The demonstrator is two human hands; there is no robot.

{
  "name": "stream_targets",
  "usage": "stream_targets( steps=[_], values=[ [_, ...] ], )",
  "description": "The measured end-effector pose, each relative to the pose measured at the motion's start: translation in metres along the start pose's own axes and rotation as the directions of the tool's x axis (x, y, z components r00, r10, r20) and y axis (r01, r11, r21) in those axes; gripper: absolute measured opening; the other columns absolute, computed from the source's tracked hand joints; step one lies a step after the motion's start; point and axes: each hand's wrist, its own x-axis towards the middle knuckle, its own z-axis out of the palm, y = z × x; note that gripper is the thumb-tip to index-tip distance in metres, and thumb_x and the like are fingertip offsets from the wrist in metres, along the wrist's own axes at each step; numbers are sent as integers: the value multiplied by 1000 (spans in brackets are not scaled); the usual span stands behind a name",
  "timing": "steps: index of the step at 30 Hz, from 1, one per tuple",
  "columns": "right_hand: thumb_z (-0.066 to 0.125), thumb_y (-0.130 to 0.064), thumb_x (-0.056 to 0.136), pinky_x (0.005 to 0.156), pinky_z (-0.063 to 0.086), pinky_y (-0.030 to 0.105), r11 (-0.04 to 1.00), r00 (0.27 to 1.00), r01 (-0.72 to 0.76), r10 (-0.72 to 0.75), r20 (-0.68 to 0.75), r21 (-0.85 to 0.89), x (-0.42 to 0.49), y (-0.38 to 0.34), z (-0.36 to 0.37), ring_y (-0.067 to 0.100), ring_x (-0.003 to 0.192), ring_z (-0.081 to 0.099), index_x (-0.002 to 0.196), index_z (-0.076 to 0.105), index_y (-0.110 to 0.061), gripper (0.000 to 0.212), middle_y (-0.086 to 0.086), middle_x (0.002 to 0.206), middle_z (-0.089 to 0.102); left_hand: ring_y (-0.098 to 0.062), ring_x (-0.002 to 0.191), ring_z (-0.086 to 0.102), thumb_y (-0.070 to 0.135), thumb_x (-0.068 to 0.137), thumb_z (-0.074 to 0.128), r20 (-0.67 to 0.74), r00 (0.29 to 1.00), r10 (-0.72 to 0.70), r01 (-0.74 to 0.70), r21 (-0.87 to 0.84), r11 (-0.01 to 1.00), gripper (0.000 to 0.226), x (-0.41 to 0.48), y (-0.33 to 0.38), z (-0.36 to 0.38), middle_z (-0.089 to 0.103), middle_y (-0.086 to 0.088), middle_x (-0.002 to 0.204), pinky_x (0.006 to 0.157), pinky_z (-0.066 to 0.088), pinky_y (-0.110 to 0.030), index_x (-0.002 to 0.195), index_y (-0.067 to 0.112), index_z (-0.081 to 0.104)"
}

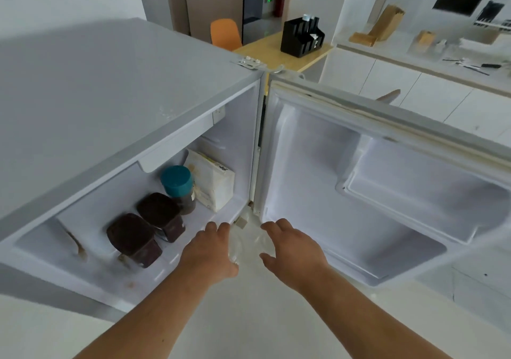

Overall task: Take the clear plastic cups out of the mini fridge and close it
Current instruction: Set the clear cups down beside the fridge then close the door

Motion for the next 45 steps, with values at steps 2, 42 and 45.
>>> stream_targets(
  steps=[2,42,45],
  values=[
    [59,-49,95,64,48,32,1000,1000,1,-1,6,1,-11,2,-7,20,93,62,145,35,-33,57,-7,131,48,-23,114,53,62,69,74,-2,1000,9,-9,-7,1000,91,-10,5,-2,44,-3,127,88,51,-35,141,27,31],
    [61,-51,90,79,55,38,999,992,-3,9,-126,48,-237,61,-117,21,103,61,142,37,-36,60,-8,128,53,-22,124,51,57,68,78,-58,974,218,-218,19,976,99,-194,152,-62,43,1,141,97,53,-40,150,30,30],
    [61,-51,89,79,55,39,999,993,26,-20,-120,43,-244,58,-117,22,101,61,142,38,-35,59,-7,125,54,-21,123,52,58,67,78,-69,979,194,-193,23,981,100,-208,150,-59,42,1,141,95,53,-39,150,30,29]
  ],
)
